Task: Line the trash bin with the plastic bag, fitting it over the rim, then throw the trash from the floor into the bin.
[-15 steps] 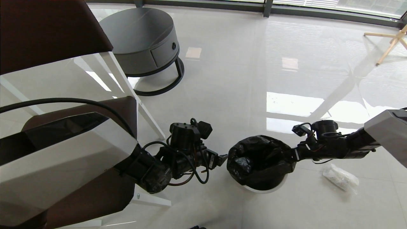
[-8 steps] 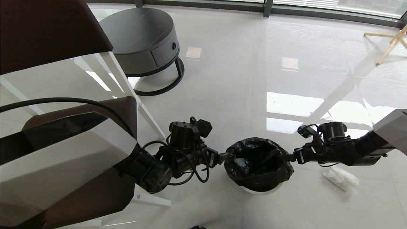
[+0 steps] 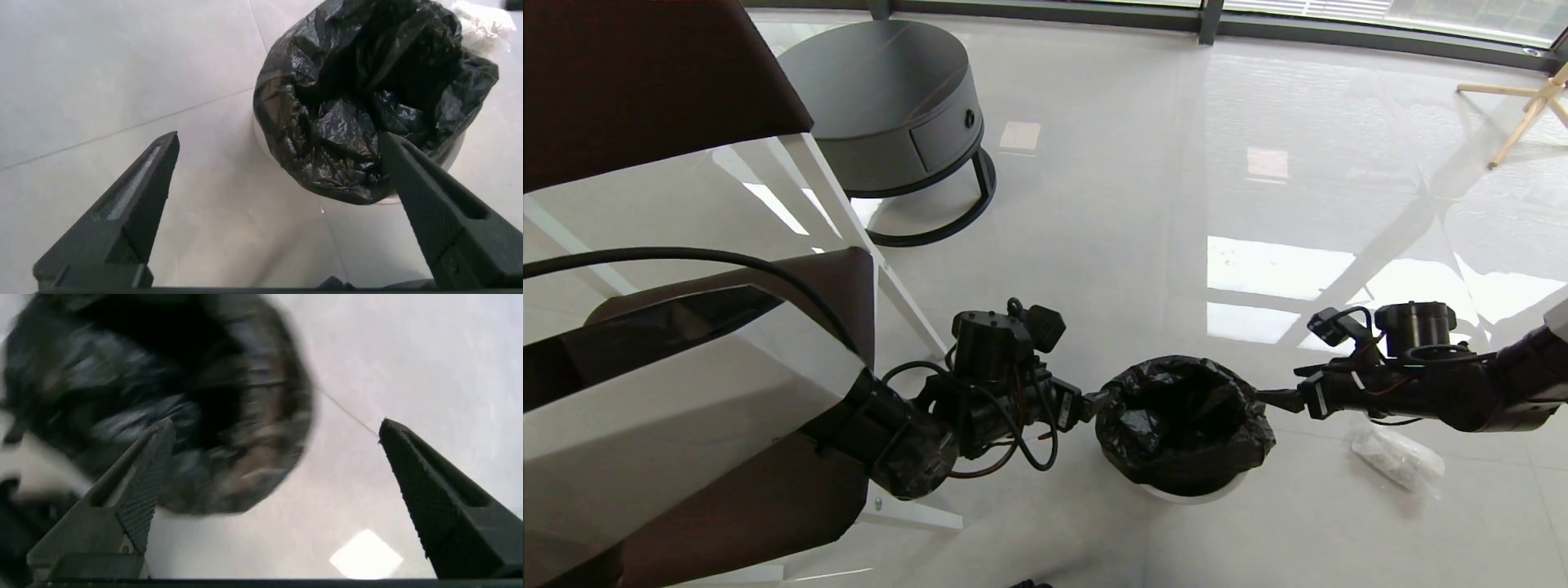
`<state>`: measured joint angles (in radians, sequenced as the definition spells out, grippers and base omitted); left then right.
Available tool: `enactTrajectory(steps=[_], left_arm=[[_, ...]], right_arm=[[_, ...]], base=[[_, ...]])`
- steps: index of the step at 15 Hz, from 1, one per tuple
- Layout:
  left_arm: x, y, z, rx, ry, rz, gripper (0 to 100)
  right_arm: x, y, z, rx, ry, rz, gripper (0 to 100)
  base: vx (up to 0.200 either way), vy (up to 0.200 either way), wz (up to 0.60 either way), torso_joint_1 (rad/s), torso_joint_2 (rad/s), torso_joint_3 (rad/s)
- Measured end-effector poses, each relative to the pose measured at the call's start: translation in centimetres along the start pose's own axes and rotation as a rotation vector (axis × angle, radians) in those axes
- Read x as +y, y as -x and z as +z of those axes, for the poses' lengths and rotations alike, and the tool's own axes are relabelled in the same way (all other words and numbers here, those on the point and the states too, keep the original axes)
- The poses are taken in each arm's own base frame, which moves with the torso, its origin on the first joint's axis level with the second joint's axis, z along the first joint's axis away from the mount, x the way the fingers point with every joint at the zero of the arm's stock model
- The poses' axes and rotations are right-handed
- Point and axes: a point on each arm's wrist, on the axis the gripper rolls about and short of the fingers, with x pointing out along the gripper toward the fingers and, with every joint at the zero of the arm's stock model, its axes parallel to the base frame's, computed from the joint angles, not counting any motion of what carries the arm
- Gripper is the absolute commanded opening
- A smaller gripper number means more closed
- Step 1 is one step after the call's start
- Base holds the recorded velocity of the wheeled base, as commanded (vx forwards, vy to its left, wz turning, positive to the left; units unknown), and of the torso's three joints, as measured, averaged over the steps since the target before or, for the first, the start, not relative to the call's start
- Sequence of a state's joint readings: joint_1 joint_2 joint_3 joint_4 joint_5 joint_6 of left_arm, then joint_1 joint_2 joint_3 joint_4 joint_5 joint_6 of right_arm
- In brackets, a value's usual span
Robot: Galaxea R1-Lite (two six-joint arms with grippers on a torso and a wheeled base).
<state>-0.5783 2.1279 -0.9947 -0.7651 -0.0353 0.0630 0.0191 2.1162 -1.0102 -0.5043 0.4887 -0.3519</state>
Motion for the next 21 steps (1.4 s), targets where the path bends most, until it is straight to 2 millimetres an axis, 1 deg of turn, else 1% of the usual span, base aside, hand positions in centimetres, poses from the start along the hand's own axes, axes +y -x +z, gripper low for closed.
enactTrajectory(steps=[1,3,5,6,7,10,13,15,18,21], left_arm=[[0.0,0.2,0.1,-0.003,0.0,0.0,100],[0.0,0.5,0.3,-0.008,0.0,0.001,100],[0.0,0.9,0.4,-0.007,0.0,0.001,100],[0.0,1.0,0.3,-0.005,0.001,0.001,100],[0.0,1.1,0.3,-0.006,0.002,0.001,100],[0.0,1.3,0.5,-0.033,0.003,0.003,100],[0.0,1.3,0.5,-0.033,0.003,0.004,100],[0.0,1.3,0.5,-0.033,0.003,0.004,100],[0.0,1.3,0.5,-0.033,0.002,0.004,100],[0.1,1.3,0.4,-0.032,0.003,0.005,100]], right_arm=[[1.3,0.6,0.1,0.0,0.088,0.024,100],[4.5,1.4,0.5,-0.044,0.386,0.057,100],[6.4,1.5,0.6,-0.032,0.641,0.021,100],[7.0,1.1,0.6,-0.015,0.727,-0.014,100],[7.5,0.7,0.5,-0.024,0.766,-0.017,100],[8.8,-0.9,-0.3,-0.021,0.812,0.027,100],[10.3,-1.6,-1.1,-0.003,0.815,0.087,100],[10.9,-2.1,-1.7,0.011,0.814,0.114,100],[11.2,-2.7,-2.5,0.035,0.804,0.14,100],[11.2,-4.0,-3.3,0.054,0.786,0.155,100]], base=[[0.0,0.0,0.0,0.0,0.0,0.0],[0.0,0.0,0.0,0.0,0.0,0.0],[0.0,0.0,0.0,0.0,0.0,0.0],[0.0,0.0,0.0,0.0,0.0,0.0],[0.0,0.0,0.0,0.0,0.0,0.0],[0.0,0.0,0.0,0.0,0.0,0.0],[0.0,0.0,0.0,0.0,0.0,0.0],[0.0,0.0,0.0,0.0,0.0,0.0],[0.0,0.0,0.0,0.0,0.0,0.0],[0.0,0.0,0.0,0.0,0.0,0.0]])
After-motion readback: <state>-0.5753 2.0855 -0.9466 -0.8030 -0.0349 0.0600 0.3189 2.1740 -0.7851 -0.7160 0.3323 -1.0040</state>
